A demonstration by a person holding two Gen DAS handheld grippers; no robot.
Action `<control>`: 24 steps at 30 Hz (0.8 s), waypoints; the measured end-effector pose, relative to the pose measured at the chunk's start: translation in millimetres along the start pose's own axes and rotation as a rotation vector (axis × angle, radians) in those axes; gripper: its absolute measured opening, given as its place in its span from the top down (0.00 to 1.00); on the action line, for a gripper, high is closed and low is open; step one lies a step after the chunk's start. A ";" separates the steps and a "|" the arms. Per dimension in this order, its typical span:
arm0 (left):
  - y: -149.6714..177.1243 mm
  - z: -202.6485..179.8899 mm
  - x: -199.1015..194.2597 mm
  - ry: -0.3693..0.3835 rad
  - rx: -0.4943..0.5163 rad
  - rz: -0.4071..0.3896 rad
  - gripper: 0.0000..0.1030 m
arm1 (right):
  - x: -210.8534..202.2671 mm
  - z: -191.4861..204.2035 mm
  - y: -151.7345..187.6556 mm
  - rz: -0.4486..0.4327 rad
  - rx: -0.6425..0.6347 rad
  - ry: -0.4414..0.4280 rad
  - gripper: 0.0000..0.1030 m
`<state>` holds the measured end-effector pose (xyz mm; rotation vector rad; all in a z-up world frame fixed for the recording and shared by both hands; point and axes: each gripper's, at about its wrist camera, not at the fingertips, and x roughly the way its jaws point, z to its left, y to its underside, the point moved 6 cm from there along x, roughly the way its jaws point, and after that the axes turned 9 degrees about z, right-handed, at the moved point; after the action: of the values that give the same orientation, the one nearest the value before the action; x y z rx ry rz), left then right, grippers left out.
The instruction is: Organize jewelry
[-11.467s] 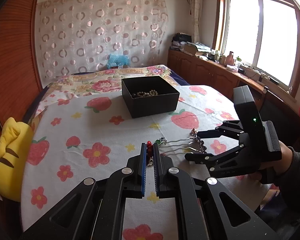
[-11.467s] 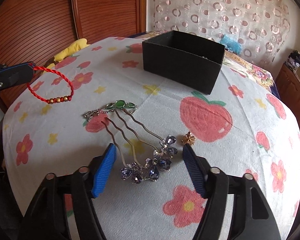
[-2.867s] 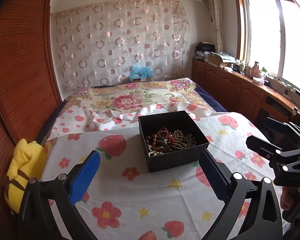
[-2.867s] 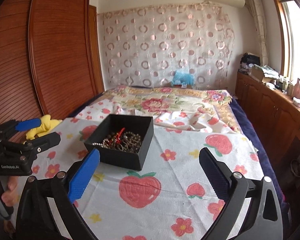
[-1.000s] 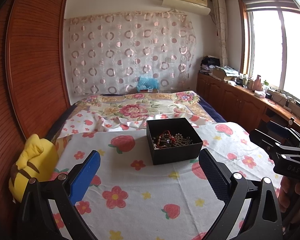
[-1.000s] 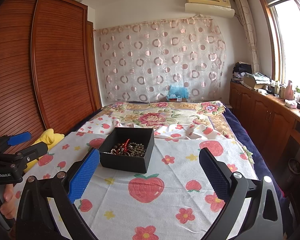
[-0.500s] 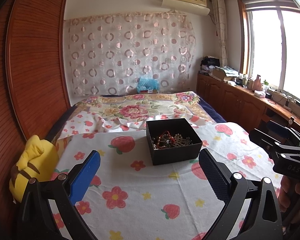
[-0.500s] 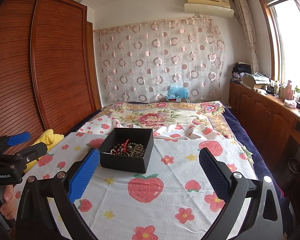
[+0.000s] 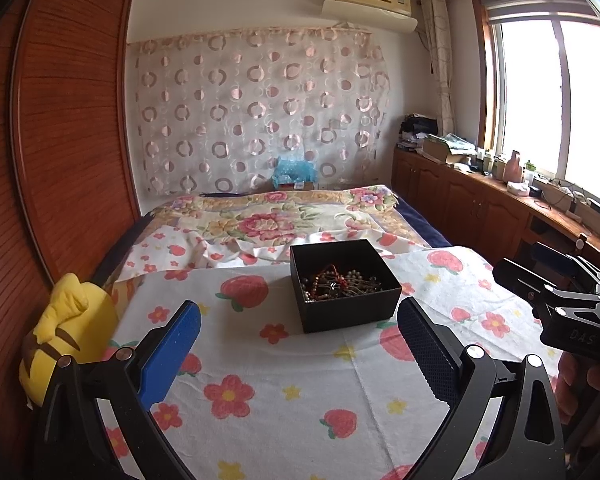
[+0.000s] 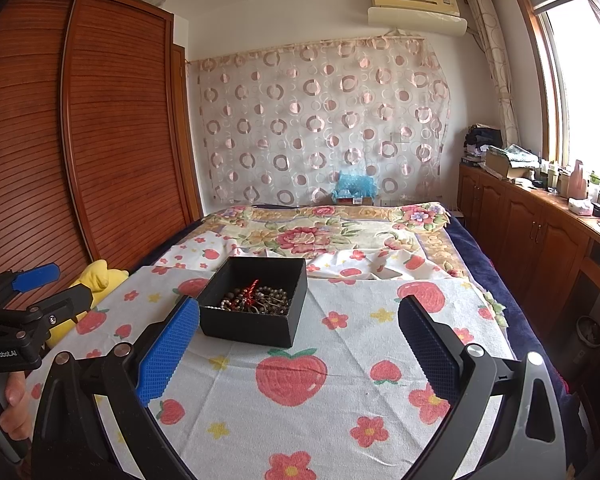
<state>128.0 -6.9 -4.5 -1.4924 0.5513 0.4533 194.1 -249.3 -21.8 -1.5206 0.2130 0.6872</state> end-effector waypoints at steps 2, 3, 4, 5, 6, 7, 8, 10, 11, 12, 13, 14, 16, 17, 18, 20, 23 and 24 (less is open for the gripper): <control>0.3 -0.2 -0.4 0.000 0.000 0.000 0.08 | -0.1 0.1 0.2 0.000 0.000 0.000 0.03; 0.3 -0.1 -0.1 -0.002 0.000 -0.001 0.08 | 0.0 -0.2 0.0 0.001 -0.001 0.000 0.03; 0.2 -0.4 -1.3 -0.003 0.001 -0.002 0.08 | -0.1 -0.1 0.1 0.000 -0.001 0.000 0.03; -0.6 0.0 -1.6 -0.003 0.001 -0.002 0.08 | -0.2 -0.2 0.1 0.000 -0.001 0.001 0.03; -0.4 0.0 -1.6 -0.002 0.001 -0.001 0.08 | -0.2 -0.3 0.0 -0.001 0.000 0.000 0.03; -0.5 0.5 -0.7 -0.002 0.001 -0.001 0.08 | 0.0 -0.3 0.0 0.000 0.000 0.000 0.03; -0.2 -0.2 -1.6 -0.004 0.001 -0.002 0.08 | 0.1 -0.2 0.2 0.001 0.000 -0.001 0.03; 0.0 -0.1 -1.5 -0.003 0.001 -0.002 0.08 | -0.1 -0.3 0.0 0.000 -0.001 0.000 0.03; -0.1 0.2 -1.0 -0.003 0.000 -0.002 0.08 | -0.2 -0.1 0.2 0.000 -0.002 -0.001 0.03; 0.1 -0.2 -1.3 -0.003 0.001 -0.003 0.08 | -0.3 -0.2 0.0 0.000 -0.001 -0.001 0.03; 0.2 -0.1 -1.1 -0.003 0.001 -0.002 0.08 | -0.3 -0.2 0.1 -0.001 -0.001 -0.001 0.03; 0.4 -0.2 -1.4 -0.003 0.002 -0.003 0.08 | -0.1 -0.2 0.1 -0.001 -0.001 0.000 0.03; 0.5 -0.3 -1.2 -0.003 0.001 -0.002 0.08 | 0.0 -0.1 0.0 -0.001 0.000 -0.001 0.03; 0.6 -0.3 -1.3 -0.003 0.001 -0.003 0.08 | -0.1 -0.2 0.2 -0.001 0.001 -0.001 0.03; 0.7 -0.4 -1.3 -0.003 0.002 -0.003 0.08 | -0.1 -0.1 0.2 -0.001 0.001 -0.001 0.03; 0.8 -0.3 -0.7 -0.003 0.002 -0.002 0.08 | -0.1 -0.1 0.3 -0.001 0.000 0.000 0.03; 0.9 0.2 -1.0 -0.003 -0.001 -0.003 0.08 | -0.1 -0.3 0.4 0.000 0.000 0.000 0.03; 0.3 -0.1 -1.9 -0.002 0.000 -0.004 0.08 | -0.1 -0.3 0.3 0.000 0.000 -0.001 0.03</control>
<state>126.3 -6.9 -3.5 -1.4928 0.5469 0.4517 193.9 -249.7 -22.0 -1.5206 0.2122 0.6873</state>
